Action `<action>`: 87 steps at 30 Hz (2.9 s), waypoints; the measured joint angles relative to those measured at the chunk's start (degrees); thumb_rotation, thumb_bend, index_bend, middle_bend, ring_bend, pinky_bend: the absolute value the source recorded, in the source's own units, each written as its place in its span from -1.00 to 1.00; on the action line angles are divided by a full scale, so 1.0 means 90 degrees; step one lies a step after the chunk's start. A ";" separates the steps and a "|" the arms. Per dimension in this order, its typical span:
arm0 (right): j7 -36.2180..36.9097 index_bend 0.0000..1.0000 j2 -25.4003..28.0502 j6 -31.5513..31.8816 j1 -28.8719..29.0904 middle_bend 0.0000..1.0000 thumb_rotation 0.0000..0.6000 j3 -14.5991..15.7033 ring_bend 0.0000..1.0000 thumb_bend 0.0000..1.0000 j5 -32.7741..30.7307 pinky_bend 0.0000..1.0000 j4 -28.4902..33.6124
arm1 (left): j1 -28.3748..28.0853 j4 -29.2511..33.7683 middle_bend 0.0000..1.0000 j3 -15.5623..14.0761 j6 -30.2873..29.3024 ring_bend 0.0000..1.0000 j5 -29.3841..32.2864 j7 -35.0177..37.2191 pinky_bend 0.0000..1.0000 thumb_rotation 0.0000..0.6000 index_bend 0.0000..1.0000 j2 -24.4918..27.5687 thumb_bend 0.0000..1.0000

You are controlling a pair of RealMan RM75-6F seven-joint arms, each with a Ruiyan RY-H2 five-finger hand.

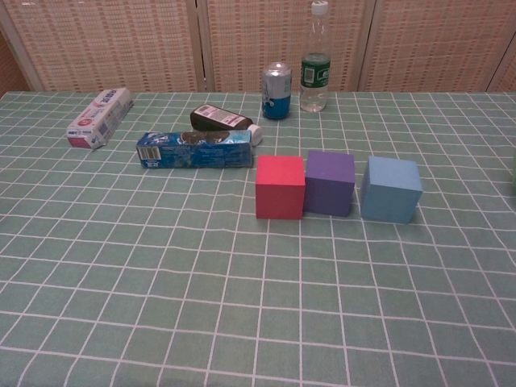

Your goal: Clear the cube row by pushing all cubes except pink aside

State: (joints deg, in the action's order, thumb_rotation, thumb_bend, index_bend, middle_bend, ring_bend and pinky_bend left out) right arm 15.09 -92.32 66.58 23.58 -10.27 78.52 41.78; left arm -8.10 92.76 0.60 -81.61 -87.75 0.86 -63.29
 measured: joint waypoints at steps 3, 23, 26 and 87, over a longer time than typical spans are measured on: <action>0.0054 -0.99 0.0109 0.0257 -0.0060 -1.00 1.00 0.0078 -1.00 -0.78 0.0157 -0.87 0.0323 | 0.0001 -0.0009 -1.00 -0.0003 -0.0004 -0.91 -0.0006 -0.0002 -0.18 1.00 -0.92 -0.0002 -0.14; 0.1110 -0.96 0.0419 -0.0260 0.0441 -1.00 1.00 0.0758 -1.00 -0.79 0.1090 -0.87 0.2158 | -0.0006 -0.0004 -1.00 -0.0007 0.0015 -0.91 -0.0008 0.0038 -0.19 1.00 -0.92 0.0011 -0.14; 0.1232 -0.91 0.0133 -0.0362 0.0562 -0.99 1.00 0.0711 -1.00 -0.79 0.1045 -0.82 0.1865 | -0.0008 -0.0011 -1.00 -0.0008 0.0013 -0.91 -0.0015 0.0049 -0.19 1.00 -0.92 0.0012 -0.14; 0.0829 -0.98 0.1705 0.0150 -0.0123 -1.00 1.00 0.1262 -1.00 -0.83 0.1242 -0.86 0.4533 | -0.0015 -0.0009 -1.00 -0.0012 0.0011 -0.91 -0.0028 0.0019 -0.18 1.00 -0.92 0.0006 -0.14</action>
State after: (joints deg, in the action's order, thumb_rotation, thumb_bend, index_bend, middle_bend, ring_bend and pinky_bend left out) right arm 22.54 -76.98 67.92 22.48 1.09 89.70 82.58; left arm -8.23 92.68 0.49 -81.51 -88.00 1.03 -63.24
